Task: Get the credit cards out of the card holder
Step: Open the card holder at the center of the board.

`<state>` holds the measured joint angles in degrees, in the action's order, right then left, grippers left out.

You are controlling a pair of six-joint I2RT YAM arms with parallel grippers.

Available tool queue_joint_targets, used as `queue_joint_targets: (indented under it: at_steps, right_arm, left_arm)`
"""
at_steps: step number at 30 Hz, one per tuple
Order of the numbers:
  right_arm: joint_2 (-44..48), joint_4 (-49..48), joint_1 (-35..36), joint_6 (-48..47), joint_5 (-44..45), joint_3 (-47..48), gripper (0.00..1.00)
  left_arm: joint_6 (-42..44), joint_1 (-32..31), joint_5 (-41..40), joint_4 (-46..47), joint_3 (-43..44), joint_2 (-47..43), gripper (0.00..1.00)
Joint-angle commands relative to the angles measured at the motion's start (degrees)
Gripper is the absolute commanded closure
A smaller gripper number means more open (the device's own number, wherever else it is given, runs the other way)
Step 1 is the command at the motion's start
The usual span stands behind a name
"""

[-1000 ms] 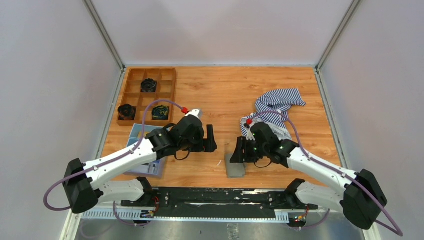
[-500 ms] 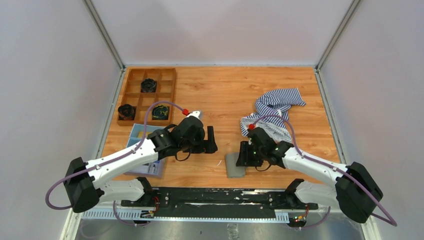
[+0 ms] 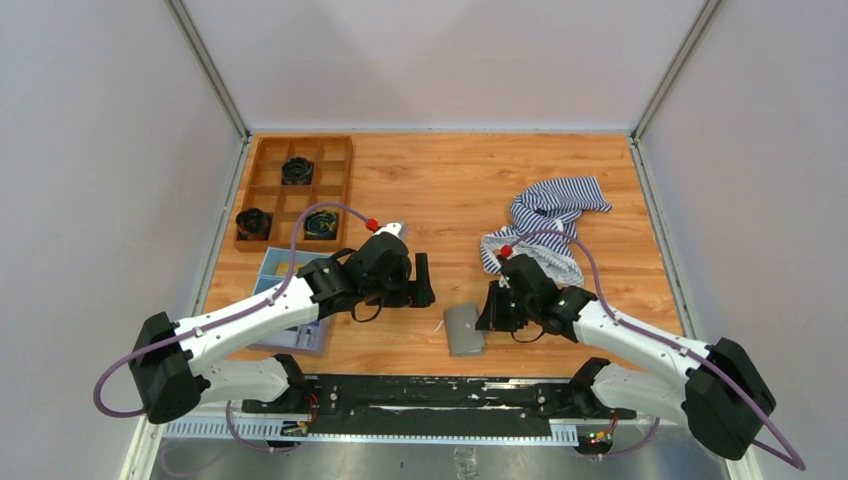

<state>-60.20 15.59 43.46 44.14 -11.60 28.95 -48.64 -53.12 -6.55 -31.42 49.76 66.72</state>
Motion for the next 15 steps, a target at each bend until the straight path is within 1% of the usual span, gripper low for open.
queue_joint_targets:
  at_steps: [1,5,8,11,13,15]
  right_arm:
    - [3.0,-3.2,0.2,0.3,-3.8,-0.9,0.9]
    - [1.7,-6.8,0.5,-0.4,-7.8,0.8,0.87]
    - [-1.7,-9.0,1.5,-1.3,-10.6,3.0,0.86]
    - [-6.1,-10.4,3.8,-2.5,-11.5,5.7,0.83]
    - [-9.4,-11.2,5.6,-3.1,-11.8,7.5,0.79]
    - [-13.4,-11.5,7.4,-3.7,-11.9,9.7,0.72]
  left_arm:
    - [0.4,-0.1,-1.5,-1.1,0.0,0.4,0.0]
    - [0.8,0.2,-2.9,-2.7,0.2,0.1,0.0]
    - [1.1,1.0,-3.1,-4.1,0.3,-0.8,0.0]
    - [0.9,2.6,-2.6,-4.7,-0.2,-2.9,0.0]
    - [0.5,4.0,-1.9,-4.7,-1.0,-4.8,0.0]
    - [0.1,5.1,-1.1,-4.6,-1.8,-6.8,0.0]
